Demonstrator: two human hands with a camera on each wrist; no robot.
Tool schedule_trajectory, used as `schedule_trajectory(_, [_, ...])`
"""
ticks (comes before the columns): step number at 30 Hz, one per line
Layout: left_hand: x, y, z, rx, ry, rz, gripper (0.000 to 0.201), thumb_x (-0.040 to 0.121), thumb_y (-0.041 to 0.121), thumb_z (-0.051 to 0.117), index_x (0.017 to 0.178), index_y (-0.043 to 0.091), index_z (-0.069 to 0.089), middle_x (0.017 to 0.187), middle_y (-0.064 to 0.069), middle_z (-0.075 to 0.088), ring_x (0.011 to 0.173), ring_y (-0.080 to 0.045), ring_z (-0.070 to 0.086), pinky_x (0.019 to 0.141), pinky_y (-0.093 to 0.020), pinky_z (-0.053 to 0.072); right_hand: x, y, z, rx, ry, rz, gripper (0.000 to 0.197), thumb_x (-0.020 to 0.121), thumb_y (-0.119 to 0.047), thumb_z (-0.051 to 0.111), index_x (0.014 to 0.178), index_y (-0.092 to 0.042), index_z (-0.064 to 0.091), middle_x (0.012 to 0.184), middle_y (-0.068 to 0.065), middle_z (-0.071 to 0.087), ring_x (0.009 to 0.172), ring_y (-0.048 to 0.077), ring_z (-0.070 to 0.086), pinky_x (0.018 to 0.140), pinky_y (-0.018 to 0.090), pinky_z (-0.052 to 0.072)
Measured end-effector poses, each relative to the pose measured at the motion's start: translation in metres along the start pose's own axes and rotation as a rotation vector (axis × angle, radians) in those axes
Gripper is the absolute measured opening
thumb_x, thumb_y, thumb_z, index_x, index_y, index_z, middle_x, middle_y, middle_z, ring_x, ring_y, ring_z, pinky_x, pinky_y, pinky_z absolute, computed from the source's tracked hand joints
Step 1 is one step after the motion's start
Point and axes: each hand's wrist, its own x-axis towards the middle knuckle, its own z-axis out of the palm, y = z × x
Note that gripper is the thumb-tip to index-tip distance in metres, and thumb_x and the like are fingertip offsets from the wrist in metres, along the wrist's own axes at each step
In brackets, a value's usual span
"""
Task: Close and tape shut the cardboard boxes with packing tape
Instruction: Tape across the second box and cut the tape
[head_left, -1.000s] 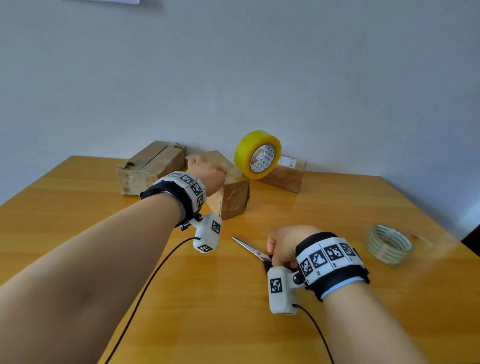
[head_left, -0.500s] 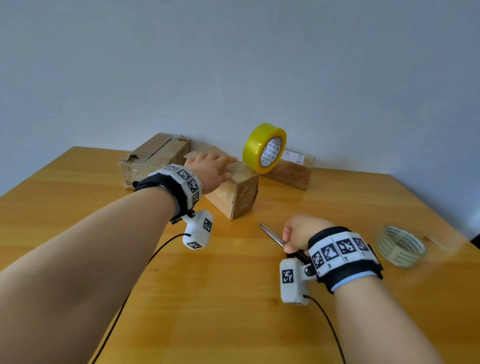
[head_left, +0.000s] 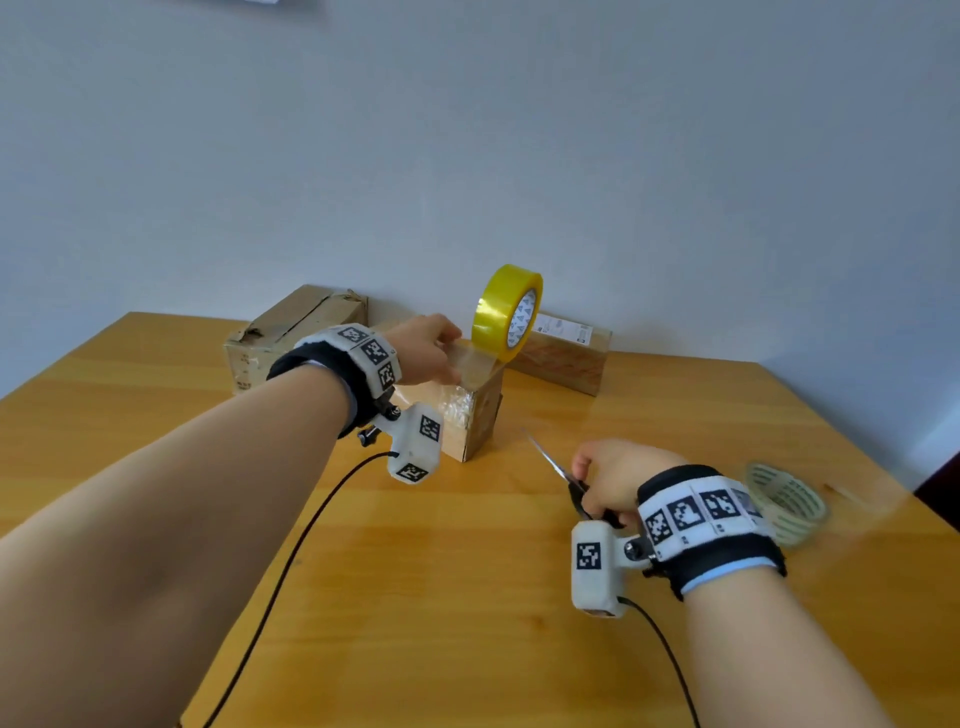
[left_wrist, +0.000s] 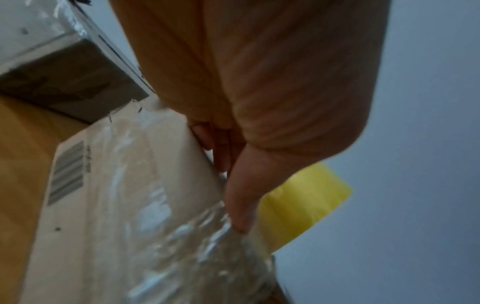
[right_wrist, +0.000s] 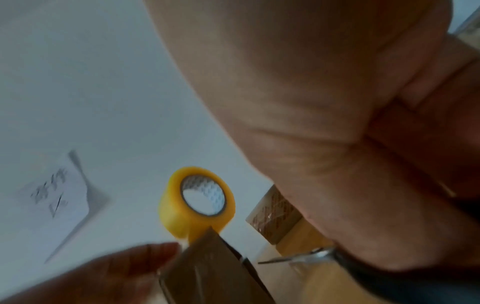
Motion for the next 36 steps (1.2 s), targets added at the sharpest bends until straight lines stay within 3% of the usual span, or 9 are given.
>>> schedule_trajectory(4, [0.008,0.006,-0.006,-0.163,-0.112,0.038,0.086,0.089,0.003,0.065,0.157,0.029,0.018,0.149,0.002,0.044,0.113,-0.019,0.055,0.092,-0.031,0.048,-0.001,0.017,-0.017,0.296,0.092,-0.092,0.035,0.090,-0.007,0.067,0.107,-0.036,0.057,0.104,0.009,0.073,0.077,0.023,0.069,0.069,0.033,0.059])
schedule_trajectory(8, [0.017,0.012,-0.010,-0.209,-0.171,0.072,0.097,0.083,-0.006,0.067,0.155,0.038,0.020,0.148,0.001,0.044,0.120,-0.021,0.054,0.104,-0.046,0.048,-0.004,0.008,-0.034,0.424,0.204,-0.238,0.029,0.090,-0.026,0.078,0.106,-0.034,0.056,0.092,0.008,0.071,0.072,0.021,0.065,0.063,0.030,0.055])
schedule_trajectory(12, [0.022,0.009,-0.013,-0.286,-0.224,0.011,0.072,0.087,-0.001,0.063,0.147,0.030,0.037,0.139,0.003,0.053,0.115,-0.020,0.057,0.104,-0.051,0.047,0.001,0.002,-0.040,0.340,0.225,-0.248,0.032,0.084,-0.038,0.083,0.103,-0.035,0.058,0.088,-0.007,0.064,0.078,0.014,0.064,0.070,0.030,0.049])
schedule_trajectory(15, [0.029,0.004,-0.021,-0.321,-0.276,-0.024,0.055,0.088,0.007,0.064,0.133,0.034,0.049,0.131,0.000,0.062,0.114,-0.024,0.063,0.103,-0.053,0.048,0.001,-0.001,-0.042,0.303,0.207,-0.249,0.034,0.081,-0.044,0.084,0.103,-0.036,0.059,0.085,-0.012,0.060,0.078,0.010,0.058,0.069,0.031,0.044])
schedule_trajectory(17, [0.035,0.003,-0.025,-0.340,-0.315,-0.032,0.048,0.088,0.017,0.069,0.128,0.039,0.050,0.127,-0.005,0.065,0.110,-0.029,0.065,0.102,-0.055,0.048,0.001,-0.003,-0.043,0.288,0.208,-0.249,0.036,0.079,-0.047,0.084,0.104,-0.037,0.059,0.087,-0.012,0.061,0.080,0.010,0.058,0.070,0.030,0.044])
schedule_trajectory(21, [0.043,0.006,-0.027,-0.365,-0.299,-0.052,0.044,0.093,0.031,0.068,0.134,0.030,0.050,0.128,-0.008,0.063,0.115,-0.030,0.063,0.104,-0.053,0.047,0.005,-0.003,-0.047,0.257,0.264,-0.241,0.040,0.077,-0.049,0.086,0.105,-0.039,0.059,0.098,-0.010,0.063,0.091,0.013,0.063,0.078,0.033,0.052])
schedule_trajectory(30, [0.052,0.005,-0.020,-0.286,-0.209,-0.067,0.052,0.087,0.026,0.075,0.132,0.036,0.050,0.116,-0.007,0.069,0.109,-0.031,0.066,0.098,-0.053,0.051,0.004,-0.006,-0.056,0.206,0.294,-0.265,0.043,0.076,-0.048,0.086,0.111,-0.040,0.060,0.101,-0.010,0.064,0.093,0.014,0.063,0.081,0.036,0.054])
schedule_trajectory(34, [0.054,-0.001,-0.005,-0.511,-0.177,-0.025,0.048,0.079,0.015,0.079,0.120,0.029,0.059,0.114,-0.011,0.071,0.105,-0.035,0.069,0.095,-0.060,0.051,0.012,-0.017,-0.054,0.209,0.297,-0.290,0.043,0.078,-0.048,0.085,0.112,-0.038,0.060,0.097,-0.011,0.064,0.087,0.011,0.062,0.071,0.031,0.048])
schedule_trajectory(36, [0.054,-0.006,-0.003,-0.595,-0.183,-0.008,0.042,0.084,0.007,0.074,0.120,0.024,0.060,0.115,-0.013,0.071,0.106,-0.036,0.069,0.096,-0.063,0.049,0.017,-0.022,-0.052,0.222,0.306,-0.303,0.043,0.078,-0.048,0.085,0.112,-0.038,0.060,0.097,-0.011,0.063,0.086,0.010,0.061,0.070,0.030,0.048])
